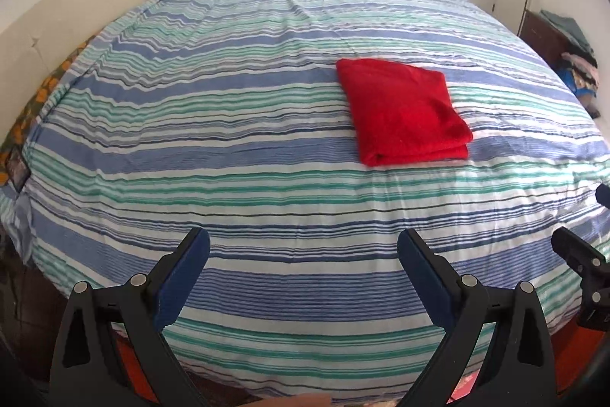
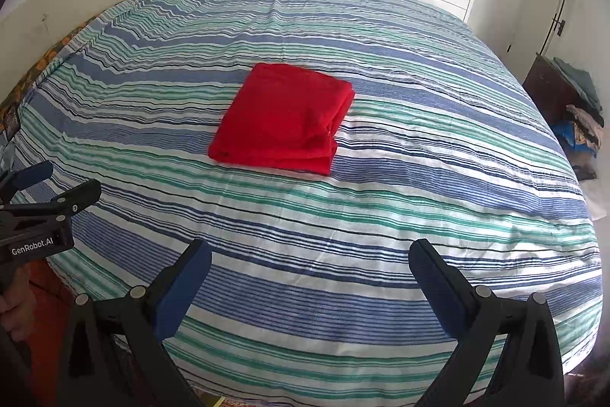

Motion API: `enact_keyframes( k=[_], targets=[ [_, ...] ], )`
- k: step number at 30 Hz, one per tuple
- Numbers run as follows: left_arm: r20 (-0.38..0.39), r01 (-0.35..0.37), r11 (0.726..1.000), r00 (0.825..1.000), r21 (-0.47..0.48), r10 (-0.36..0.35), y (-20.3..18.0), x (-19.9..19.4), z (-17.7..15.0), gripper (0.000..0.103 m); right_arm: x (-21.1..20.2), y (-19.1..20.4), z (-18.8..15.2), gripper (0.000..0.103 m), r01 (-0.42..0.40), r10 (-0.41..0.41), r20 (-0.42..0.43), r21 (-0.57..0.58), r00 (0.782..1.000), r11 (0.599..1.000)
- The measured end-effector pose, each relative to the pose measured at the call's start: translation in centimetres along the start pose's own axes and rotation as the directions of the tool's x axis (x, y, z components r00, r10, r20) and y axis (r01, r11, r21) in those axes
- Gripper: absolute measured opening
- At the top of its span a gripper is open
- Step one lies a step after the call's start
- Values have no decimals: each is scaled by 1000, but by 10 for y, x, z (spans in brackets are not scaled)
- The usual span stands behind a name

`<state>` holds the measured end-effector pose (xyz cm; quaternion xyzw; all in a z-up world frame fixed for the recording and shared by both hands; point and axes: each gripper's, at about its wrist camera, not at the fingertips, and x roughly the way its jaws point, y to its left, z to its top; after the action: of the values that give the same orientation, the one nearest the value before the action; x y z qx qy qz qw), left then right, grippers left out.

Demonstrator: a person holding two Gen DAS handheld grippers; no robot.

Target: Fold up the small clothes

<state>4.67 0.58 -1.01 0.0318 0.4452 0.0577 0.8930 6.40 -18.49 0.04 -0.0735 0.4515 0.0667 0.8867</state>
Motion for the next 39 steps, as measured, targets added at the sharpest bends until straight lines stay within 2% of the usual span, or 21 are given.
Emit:
enact_keyframes(
  k=[9, 17, 21, 32, 39],
  targets=[
    [-69, 46, 998, 997, 37, -43, 1, -18, -25, 102, -32, 9, -21, 102, -11, 11, -16, -21, 1000, 1000],
    [-158, 100, 994, 983, 49, -91, -6, -23, -45, 102, -46, 8, -40, 102, -38, 38, -48, -8, 998, 999],
    [-166, 79, 995, 984, 59, -68, -6, -26, -45, 102, -45, 13, -47, 102, -46, 45, -67, -12, 997, 999],
    [-204, 70, 997, 977, 29, -62, 3, -38, -38, 102, -56, 25, -48, 102, -62, 59, -70, -35, 996, 997],
    [-142, 66, 997, 988, 25, -62, 6, -60, -29, 101, -76, 27, -36, 102, -57, 55, -31, -43, 998, 997]
  ],
)
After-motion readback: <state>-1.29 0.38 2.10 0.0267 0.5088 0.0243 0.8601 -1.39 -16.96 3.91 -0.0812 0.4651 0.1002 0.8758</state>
